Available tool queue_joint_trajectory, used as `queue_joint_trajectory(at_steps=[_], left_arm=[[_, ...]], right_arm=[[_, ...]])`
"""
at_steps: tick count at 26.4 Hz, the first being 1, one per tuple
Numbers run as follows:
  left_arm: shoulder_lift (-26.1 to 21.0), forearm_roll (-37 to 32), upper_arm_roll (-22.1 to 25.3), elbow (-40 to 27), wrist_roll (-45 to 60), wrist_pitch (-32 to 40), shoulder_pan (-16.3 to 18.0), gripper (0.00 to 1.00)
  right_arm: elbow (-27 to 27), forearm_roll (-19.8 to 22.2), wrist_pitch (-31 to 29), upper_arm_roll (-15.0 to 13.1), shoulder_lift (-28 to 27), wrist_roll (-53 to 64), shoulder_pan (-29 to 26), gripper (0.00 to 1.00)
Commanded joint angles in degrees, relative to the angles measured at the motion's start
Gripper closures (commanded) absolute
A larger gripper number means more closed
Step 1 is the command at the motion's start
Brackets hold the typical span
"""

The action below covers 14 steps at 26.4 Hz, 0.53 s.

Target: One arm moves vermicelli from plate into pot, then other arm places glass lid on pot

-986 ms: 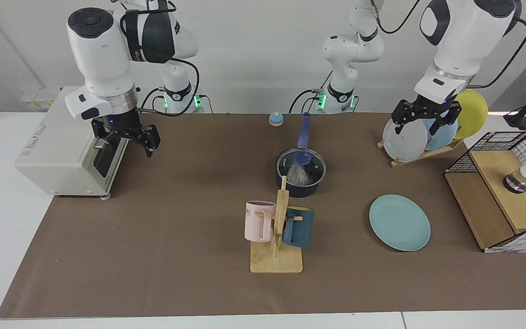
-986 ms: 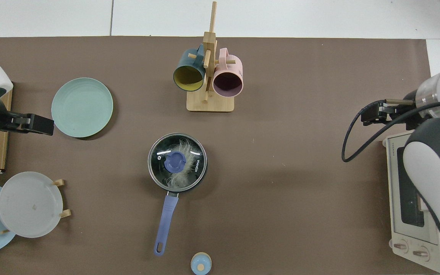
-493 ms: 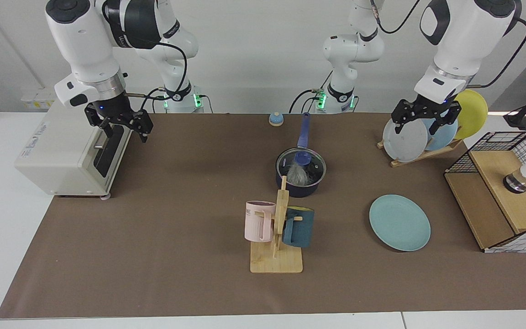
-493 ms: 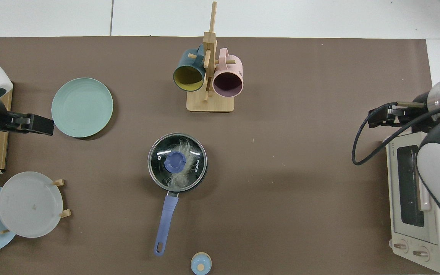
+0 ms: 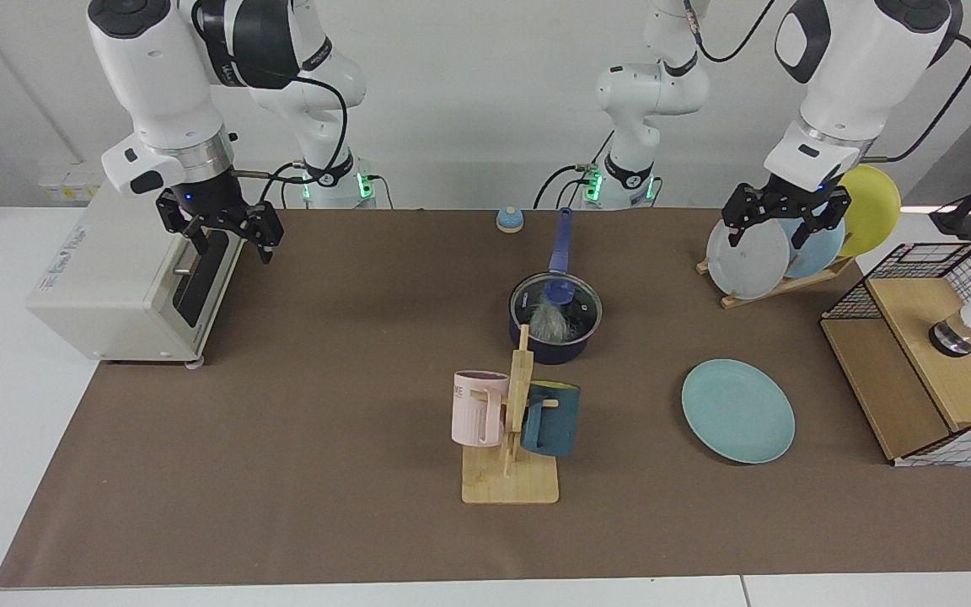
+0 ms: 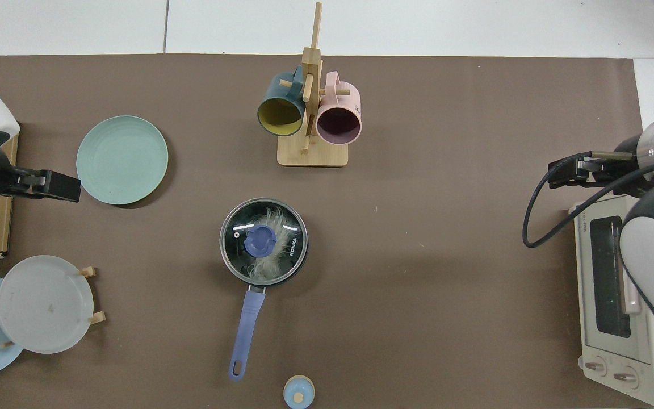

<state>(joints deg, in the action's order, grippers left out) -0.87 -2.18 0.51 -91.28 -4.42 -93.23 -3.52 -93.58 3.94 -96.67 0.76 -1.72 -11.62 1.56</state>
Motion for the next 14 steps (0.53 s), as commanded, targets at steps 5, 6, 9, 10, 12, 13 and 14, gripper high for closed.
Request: queue_joint_trajectory(at_steps=[5,6,9,10,12,13,14], left_arm=[[0.96,0.69,0.29,-0.65,0.03,1.12,-0.35,0.00],[0.96,0.69,0.29,-0.65,0.03,1.20,-0.35,0.00],[0.96,0.69,0.29,-0.65,0.03,1.29,-0.26,0.00],[0.96,0.69,0.29,-0.65,0.11,1.29,-0.26,0.00],[0.96,0.69,0.20,-0.65,0.12,1.38,-0.26,0.00],[0.87,0.69,0.20,-0.65,0.03,1.29,-0.35,0.00],[0.87,0.69,0.20,-0.65,0.03,1.29,-0.26,0.00]], right_arm=[[0.24,-0.52,-0.89,0.47,-0.03,2.13,-0.86,0.00],[0.16,-0.52,-0.89,0.47,-0.03,2.05,-0.77,0.00],[0.16,-0.52,-0.89,0.47,-0.03,2.04,-0.77,0.00],[0.16,-0.52,-0.89,0.47,-0.03,2.04,-0.77,0.00],[0.16,-0.60,-0.89,0.47,-0.03,2.13,-0.77,0.00],[0.16,-0.69,-0.81,0.47,-0.03,2.13,-0.85,0.00],[0.16,-0.69,-0.80,0.47,-0.03,2.13,-0.86,0.00]])
